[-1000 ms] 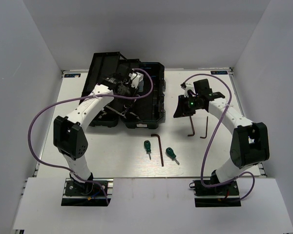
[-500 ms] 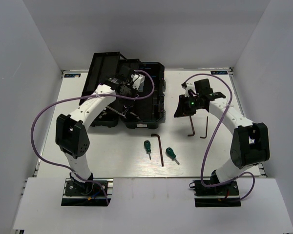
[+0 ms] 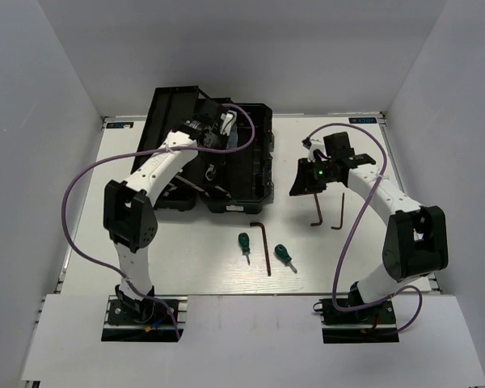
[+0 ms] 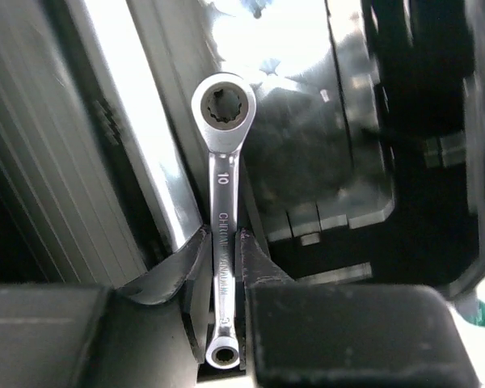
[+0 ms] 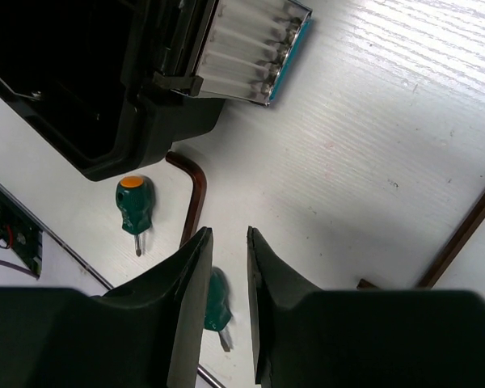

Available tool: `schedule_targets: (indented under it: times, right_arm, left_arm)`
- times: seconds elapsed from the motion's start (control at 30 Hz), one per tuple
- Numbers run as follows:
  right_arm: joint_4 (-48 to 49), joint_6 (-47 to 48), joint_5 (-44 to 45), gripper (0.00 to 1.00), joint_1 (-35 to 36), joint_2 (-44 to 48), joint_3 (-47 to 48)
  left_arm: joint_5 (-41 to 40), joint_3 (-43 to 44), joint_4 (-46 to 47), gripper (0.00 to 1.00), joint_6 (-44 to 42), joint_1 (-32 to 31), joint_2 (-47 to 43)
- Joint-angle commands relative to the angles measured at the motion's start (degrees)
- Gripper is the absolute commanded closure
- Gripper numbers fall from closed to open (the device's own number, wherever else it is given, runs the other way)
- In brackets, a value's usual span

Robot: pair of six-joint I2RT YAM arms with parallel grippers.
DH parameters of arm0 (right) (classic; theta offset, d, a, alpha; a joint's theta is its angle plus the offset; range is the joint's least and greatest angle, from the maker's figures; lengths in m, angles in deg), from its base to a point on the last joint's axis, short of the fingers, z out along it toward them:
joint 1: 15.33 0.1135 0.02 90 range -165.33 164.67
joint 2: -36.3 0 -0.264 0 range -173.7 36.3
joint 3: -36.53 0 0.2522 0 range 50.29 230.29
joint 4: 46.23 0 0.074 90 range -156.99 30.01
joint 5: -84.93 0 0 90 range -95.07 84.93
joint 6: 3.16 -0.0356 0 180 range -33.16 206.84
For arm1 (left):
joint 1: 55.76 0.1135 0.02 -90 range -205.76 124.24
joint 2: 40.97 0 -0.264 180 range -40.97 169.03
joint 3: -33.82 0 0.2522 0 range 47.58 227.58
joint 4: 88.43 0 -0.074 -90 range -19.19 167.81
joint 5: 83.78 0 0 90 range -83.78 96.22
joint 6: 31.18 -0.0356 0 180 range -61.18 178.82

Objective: Sort the tools into containers

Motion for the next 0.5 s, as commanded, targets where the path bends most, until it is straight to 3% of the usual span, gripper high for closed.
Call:
schedule_targets:
  times: [0.0,0.23,0.3,0.33,0.37,0.47]
  right_arm:
    - [0.29,0.17,-1.08,0.70,-0.24,2.57,-0.91]
    - [0.12,0.79,-1.08,0.70,-0.41,4.24,-2.49]
    - [0.03,1.05,-0.90,0.70,-0.41,4.50,-2.93]
    - [0.11,1.22,-0.82,0.70,-0.41,4.59,-3.02]
    - [-0.06,1.22,-0.81,0.70,-0.59,4.68,-3.11]
    - [-0.23,1.84,-0.20,0.63,-0.59,4.41,-3.02]
  left_arm:
    - [-6.10,5.90,1.09,0.88,3.15,0.89,1.62]
    - [-8.58,9.16,0.38,0.88,4.90,2.12,6.02]
    - [-8.58,9.16,0.38,0.83,4.90,2.12,6.54]
    - [-8.58,9.16,0.38,0.78,4.90,2.12,6.55]
    - [-8.58,9.16,0.38,0.62,4.90,2.12,6.55]
    - [-8.58,9.16,0.91,0.37,4.90,2.12,6.03]
